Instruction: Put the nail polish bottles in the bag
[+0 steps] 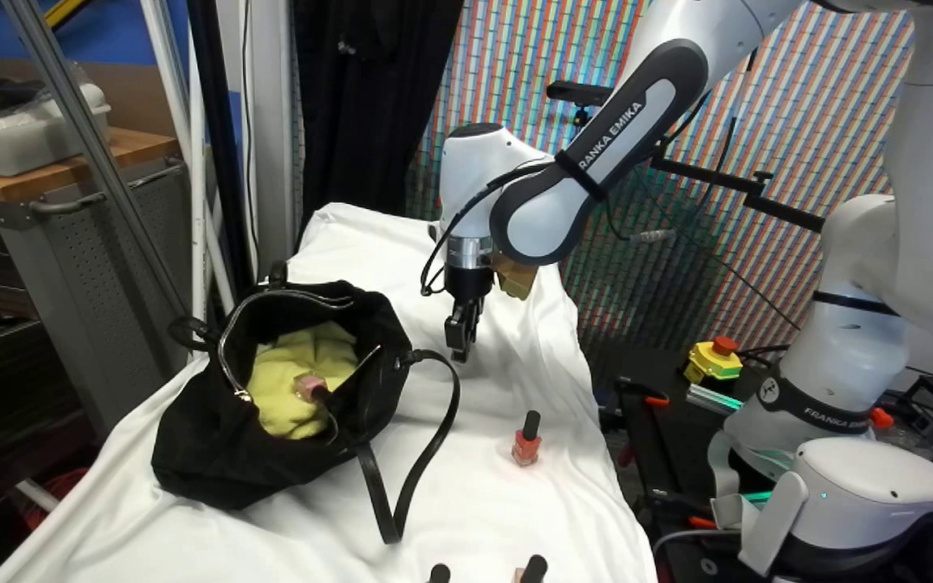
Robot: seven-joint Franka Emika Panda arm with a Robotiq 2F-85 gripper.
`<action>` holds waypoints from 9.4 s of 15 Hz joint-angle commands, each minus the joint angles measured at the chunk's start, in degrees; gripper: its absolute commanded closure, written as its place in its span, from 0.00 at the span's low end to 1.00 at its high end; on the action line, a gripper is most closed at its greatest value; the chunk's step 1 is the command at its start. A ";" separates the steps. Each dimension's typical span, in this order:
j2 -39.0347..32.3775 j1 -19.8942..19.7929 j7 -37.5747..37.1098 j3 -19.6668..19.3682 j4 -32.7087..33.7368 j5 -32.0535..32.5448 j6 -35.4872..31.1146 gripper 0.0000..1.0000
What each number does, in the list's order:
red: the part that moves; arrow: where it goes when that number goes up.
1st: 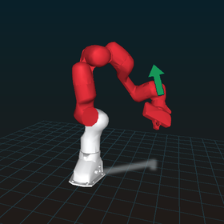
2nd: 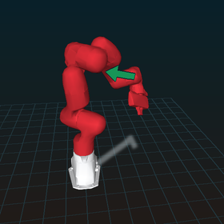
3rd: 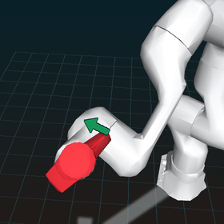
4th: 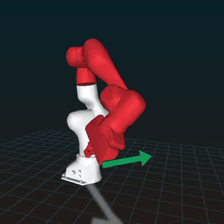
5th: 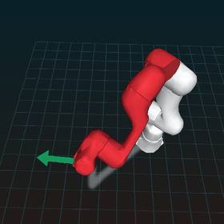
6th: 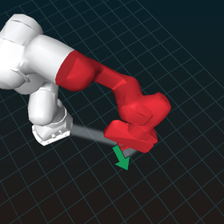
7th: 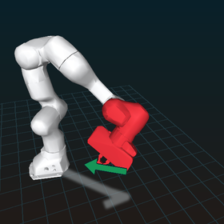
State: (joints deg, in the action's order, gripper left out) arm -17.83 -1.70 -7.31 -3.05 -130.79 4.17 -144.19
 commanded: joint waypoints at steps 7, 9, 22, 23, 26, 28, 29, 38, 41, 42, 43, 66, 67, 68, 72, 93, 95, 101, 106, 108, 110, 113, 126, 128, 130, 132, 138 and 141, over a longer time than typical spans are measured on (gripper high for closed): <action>1.57 1.07 -0.25 -0.60 1.60 1.35 3.84 0.79; 2.83 1.48 -0.92 -0.79 1.72 2.14 5.05 0.80; 12.24 8.29 -16.76 4.33 6.32 10.81 9.50 0.80; 11.29 9.16 -18.67 5.09 7.61 12.03 9.44 0.80; 8.65 11.70 -22.54 7.05 11.82 14.45 10.45 0.81; 6.53 13.34 -24.36 7.77 14.94 15.86 11.46 0.81; 5.32 14.11 -24.97 7.90 16.45 16.53 11.81 0.80; -9.12 19.45 -31.99 4.35 34.20 22.43 14.89 0.80; -12.78 20.14 -31.78 2.84 39.01 21.65 15.95 0.55; -13.75 20.37 -32.19 2.29 40.07 21.56 15.75 0.34; -14.43 20.46 -31.95 1.93 41.05 21.35 16.00 0.29; 19.59 14.66 -26.95 7.02 3.71 9.26 22.06 0.00; 20.99 14.26 -26.31 7.47 1.69 8.41 21.75 0.00; 22.22 13.88 -25.87 7.91 -0.17 7.31 21.66 0.00; 24.50 13.29 -25.82 9.87 -6.40 4.48 19.75 0.00; 15.15 11.45 -6.68 11.73 -16.74 8.56 -2.03 0.00; 13.73 11.12 -2.65 11.47 -15.91 7.80 -1.95 0.00; 10.80 10.68 4.80 11.25 -14.23 7.48 -1.94 0.00; 9.51 10.58 8.07 11.38 -13.84 6.72 -2.50 0.00; 9.12 10.53 8.73 11.38 -13.99 6.42 -2.99 0.00; 8.71 10.53 9.19 11.45 -14.10 6.02 -3.45 0.00; 7.79 10.87 8.06 11.30 -14.26 6.81 -5.07 0.00; 8.26 11.33 6.77 10.87 -14.40 8.37 -4.43 0.00; 8.48 11.40 6.56 10.85 -14.35 8.54 -4.03 0.00; 8.78 11.38 6.88 10.96 -14.36 8.44 -3.55 0.00; 9.00 11.54 6.61 10.93 -14.26 8.85 -2.86 0.00; 9.50 11.73 6.50 11.03 -14.05 9.30 -1.99 0.00; 9.94 11.66 6.61 11.03 -14.14 9.29 -1.96 0.00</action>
State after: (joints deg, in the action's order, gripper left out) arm -9.46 9.50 -0.35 8.29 -145.13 12.61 -147.56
